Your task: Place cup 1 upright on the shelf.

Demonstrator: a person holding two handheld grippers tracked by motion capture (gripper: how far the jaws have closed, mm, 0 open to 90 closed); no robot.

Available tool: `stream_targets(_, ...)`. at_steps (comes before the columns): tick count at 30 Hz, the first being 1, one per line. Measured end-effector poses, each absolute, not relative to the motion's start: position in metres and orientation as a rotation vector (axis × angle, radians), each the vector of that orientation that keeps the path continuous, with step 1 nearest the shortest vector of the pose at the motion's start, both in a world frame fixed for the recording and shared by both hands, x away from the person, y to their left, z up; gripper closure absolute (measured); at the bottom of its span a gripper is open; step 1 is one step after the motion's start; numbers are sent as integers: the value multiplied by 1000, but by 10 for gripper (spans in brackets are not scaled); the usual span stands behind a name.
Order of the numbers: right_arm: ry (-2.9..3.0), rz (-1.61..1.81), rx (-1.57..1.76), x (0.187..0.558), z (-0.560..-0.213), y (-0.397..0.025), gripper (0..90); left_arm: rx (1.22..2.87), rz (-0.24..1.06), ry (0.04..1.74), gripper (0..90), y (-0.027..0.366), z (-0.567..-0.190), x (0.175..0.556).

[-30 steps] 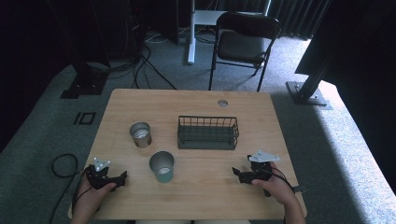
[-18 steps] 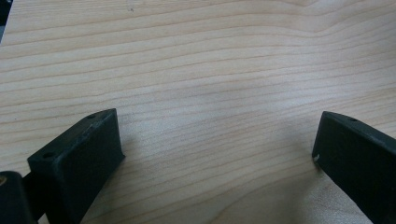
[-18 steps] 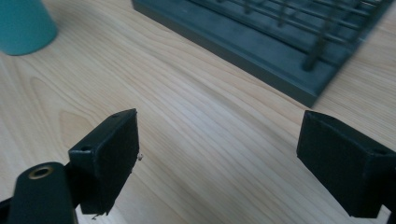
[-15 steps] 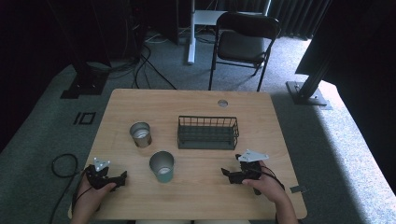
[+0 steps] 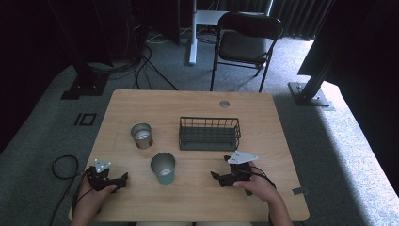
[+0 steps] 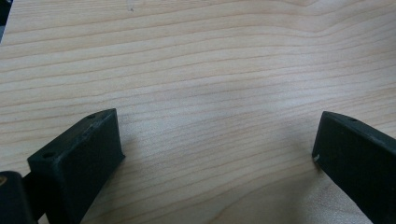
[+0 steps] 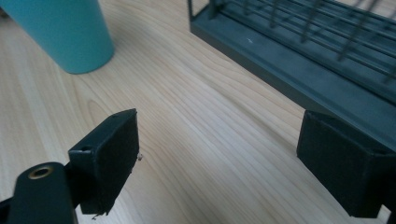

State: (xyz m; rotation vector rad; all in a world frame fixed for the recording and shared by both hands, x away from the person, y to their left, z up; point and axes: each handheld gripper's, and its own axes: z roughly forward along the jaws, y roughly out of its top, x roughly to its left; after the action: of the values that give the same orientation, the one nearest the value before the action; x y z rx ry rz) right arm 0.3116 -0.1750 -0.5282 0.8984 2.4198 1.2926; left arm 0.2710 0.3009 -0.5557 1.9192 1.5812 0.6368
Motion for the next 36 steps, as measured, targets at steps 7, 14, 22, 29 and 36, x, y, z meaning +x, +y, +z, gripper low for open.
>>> stream_targets(7, 2445, 1330, 838, 311, -526, -157, 127, 1919, 637, 1581, 20, 301, -556, 271)
stream_targets(14, 2476, 1364, 774, 310, -525, -140, 128, 1920, 637, 1582, 20, 301, -556, 271)
stream_targets(22, 2500, 1385, 695, 310, -523, -123, 128, 1920, 636, 1581, 20, 301, -556, 271)
stream_targets(29, 2522, 1426, 619, 309, -521, -104, 127, 1919, 636, 1582, 20, 301, -556, 271)
stream_targets(36, 2536, 1458, 551, 309, -518, -88, 128, 1918, 636, 1582, 20, 301, -556, 271)
